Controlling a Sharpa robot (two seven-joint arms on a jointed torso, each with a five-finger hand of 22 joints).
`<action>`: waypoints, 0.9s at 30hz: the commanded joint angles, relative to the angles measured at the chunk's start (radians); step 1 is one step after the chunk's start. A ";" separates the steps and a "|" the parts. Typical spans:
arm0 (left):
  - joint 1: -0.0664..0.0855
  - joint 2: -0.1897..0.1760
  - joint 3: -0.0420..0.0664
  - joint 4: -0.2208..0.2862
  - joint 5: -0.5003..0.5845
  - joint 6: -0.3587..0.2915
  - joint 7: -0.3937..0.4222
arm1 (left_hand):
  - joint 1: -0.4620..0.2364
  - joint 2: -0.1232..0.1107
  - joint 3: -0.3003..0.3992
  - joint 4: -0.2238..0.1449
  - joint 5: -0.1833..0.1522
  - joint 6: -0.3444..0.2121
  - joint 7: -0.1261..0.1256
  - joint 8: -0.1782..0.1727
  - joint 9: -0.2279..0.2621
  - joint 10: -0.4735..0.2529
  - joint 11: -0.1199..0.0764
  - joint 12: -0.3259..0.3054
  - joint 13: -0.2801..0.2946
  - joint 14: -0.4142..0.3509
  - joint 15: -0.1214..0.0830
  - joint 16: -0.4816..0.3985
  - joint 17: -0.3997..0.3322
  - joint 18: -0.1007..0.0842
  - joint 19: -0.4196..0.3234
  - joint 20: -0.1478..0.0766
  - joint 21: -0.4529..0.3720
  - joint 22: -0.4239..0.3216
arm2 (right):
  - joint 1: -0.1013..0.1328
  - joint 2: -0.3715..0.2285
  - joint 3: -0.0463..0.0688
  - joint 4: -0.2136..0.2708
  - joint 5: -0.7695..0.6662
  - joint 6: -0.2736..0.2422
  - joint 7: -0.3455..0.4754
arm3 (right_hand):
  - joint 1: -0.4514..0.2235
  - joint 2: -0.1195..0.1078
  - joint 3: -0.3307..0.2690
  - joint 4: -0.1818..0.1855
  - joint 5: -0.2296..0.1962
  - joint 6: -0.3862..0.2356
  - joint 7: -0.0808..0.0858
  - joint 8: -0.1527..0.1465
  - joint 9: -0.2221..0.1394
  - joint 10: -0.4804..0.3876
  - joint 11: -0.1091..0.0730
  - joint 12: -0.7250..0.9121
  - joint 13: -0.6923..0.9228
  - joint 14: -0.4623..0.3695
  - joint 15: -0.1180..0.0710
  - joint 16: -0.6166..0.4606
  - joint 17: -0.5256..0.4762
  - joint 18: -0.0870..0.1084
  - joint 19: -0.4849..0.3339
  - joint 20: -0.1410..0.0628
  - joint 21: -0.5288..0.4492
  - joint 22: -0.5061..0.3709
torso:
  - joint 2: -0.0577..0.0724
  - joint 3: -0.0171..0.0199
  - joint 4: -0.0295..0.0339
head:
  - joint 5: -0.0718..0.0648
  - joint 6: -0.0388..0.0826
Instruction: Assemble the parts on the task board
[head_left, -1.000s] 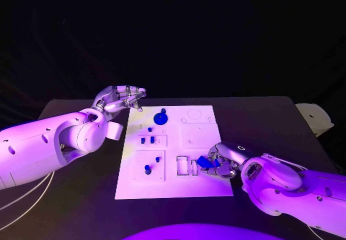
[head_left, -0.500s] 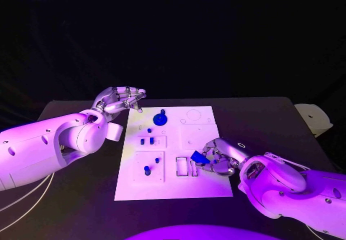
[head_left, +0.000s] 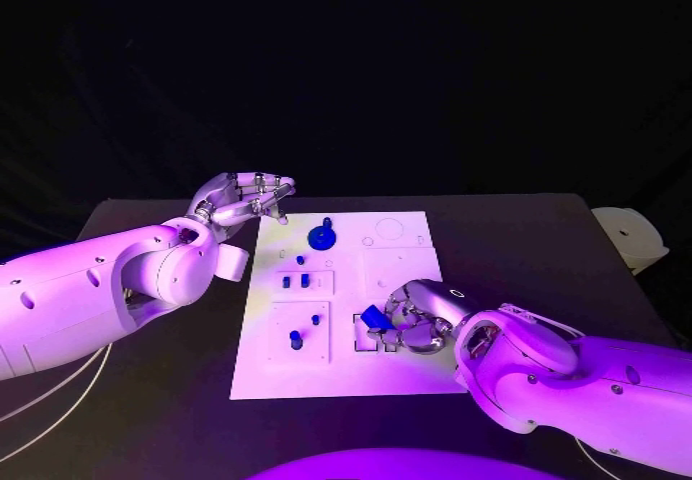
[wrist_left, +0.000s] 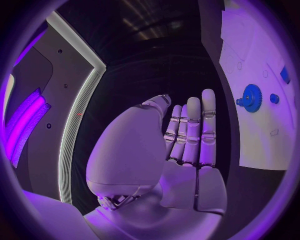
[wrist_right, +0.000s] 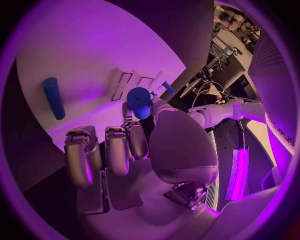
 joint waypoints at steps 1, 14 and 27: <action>0.000 0.002 0.001 0.004 0.004 0.018 0.006 | -0.010 -0.002 0.007 -0.002 0.001 -0.005 0.001 0.006 0.001 -0.010 0.000 0.006 -0.001 -0.007 0.000 0.002 -0.001 0.014 -0.007 0.001 -0.006 0.001 | -0.004 0.013 0.000 -0.012 0.019 0.069 0.002 | -0.054 -0.002 -0.008 0.003 0.001 0.049 -0.043 0.042 0.029 0.011 -0.003 0.007 0.081 0.077 -0.007 0.005 0.116 -0.007 0.105 -0.011 0.005 0.263 | 0.001 0.0009 -0.0005 | 0.002 -0.002; 0.000 -0.001 0.001 0.006 0.004 0.019 0.004 | -0.010 -0.002 0.007 -0.002 0.001 -0.005 0.001 0.006 0.001 -0.010 0.000 0.006 -0.001 -0.007 0.000 0.002 -0.001 0.014 -0.007 0.001 -0.006 0.001 | -0.007 0.038 0.000 -0.044 0.000 0.111 -0.014 | -0.116 0.001 -0.033 0.003 0.070 0.062 -0.052 0.062 0.042 0.032 -0.011 0.035 0.112 0.078 -0.014 0.006 0.120 -0.007 0.105 -0.017 0.005 0.263 | 0.001 0.0007 -0.0004 | 0.003 -0.007; 0.000 -0.003 0.001 0.007 0.004 0.019 0.003 | -0.011 -0.003 0.010 -0.004 0.001 -0.005 0.001 0.008 0.001 -0.012 0.000 0.007 -0.001 -0.008 0.001 0.002 -0.002 0.014 -0.008 0.002 -0.006 0.001 | -0.007 0.052 0.000 -0.060 -0.041 0.092 -0.025 | -0.243 0.017 -0.130 0.004 -0.066 0.057 -0.054 0.085 0.058 0.034 -0.014 0.034 0.120 0.077 -0.016 0.005 0.118 -0.007 0.105 -0.020 0.005 0.263 | 0.000 0.0007 -0.0003 | 0.003 -0.007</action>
